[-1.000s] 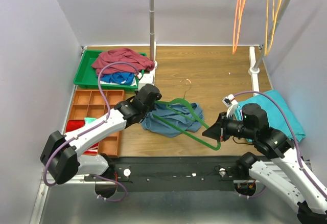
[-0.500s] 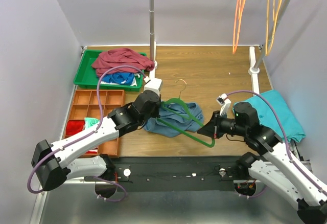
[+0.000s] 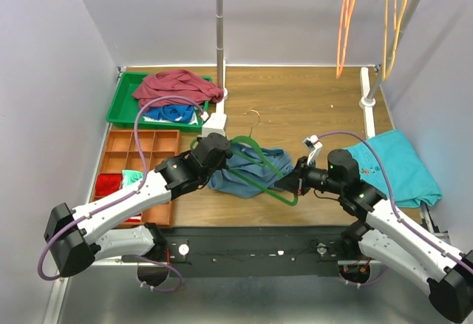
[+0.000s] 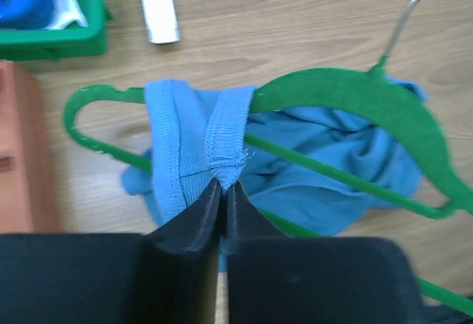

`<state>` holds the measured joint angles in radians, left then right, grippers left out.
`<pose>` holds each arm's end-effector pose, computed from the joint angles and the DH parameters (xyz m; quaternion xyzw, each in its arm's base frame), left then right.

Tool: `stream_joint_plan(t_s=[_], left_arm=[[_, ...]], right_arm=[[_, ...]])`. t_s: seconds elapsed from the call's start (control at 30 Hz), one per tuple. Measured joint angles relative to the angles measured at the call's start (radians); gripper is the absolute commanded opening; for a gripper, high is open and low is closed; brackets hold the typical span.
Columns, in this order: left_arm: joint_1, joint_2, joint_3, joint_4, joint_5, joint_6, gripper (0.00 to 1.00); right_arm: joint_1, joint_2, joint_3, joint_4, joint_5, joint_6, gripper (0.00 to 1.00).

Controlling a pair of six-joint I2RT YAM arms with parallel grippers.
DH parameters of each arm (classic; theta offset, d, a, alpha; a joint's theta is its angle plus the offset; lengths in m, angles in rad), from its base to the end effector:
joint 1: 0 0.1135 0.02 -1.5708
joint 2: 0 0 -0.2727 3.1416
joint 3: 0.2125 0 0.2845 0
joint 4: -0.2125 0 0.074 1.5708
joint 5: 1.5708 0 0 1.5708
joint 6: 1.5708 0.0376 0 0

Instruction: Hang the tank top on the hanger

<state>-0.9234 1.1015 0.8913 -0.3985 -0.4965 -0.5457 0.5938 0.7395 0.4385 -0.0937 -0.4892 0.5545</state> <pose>0.1765 -0.2038 0.2962 0.0497 0.8654 -0.1390 0.4789 0.1566 0.1270 0.2309 -0.1502 0.8045 0.4615 0.3425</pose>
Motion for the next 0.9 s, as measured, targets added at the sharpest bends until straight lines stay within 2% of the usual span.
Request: stream_joint_plan(t_s=[0.1, 0.13, 0.2, 0.33, 0.57, 0.73, 0.9], left_arm=[[0.008, 0.018, 0.015, -0.027, -0.057, -0.006, 0.30], [0.013, 0.027, 0.023, -0.033, -0.073, -0.007, 0.37], [0.024, 0.034, 0.036, -0.038, -0.094, 0.000, 0.42], [0.038, 0.033, 0.060, -0.028, -0.101, 0.018, 0.62], [0.039, 0.032, 0.080, 0.083, 0.023, 0.069, 0.72], [0.039, 0.048, 0.066, 0.210, 0.112, 0.110, 0.73], [0.039, 0.148, 0.084, 0.274, 0.126, 0.141, 0.73]], right_arm=[[0.000, 0.024, -0.004, 0.045, -0.001, -0.009, 0.01], [0.000, 0.032, -0.005, 0.062, 0.000, -0.013, 0.01], [0.002, 0.042, -0.005, 0.086, -0.002, -0.019, 0.01], [0.003, 0.066, -0.006, 0.138, -0.009, -0.033, 0.01], [0.010, 0.122, -0.006, 0.179, -0.014, -0.051, 0.01], [0.017, 0.133, -0.006, 0.184, -0.015, -0.057, 0.01], [0.023, 0.147, -0.006, 0.191, -0.014, -0.059, 0.01]])
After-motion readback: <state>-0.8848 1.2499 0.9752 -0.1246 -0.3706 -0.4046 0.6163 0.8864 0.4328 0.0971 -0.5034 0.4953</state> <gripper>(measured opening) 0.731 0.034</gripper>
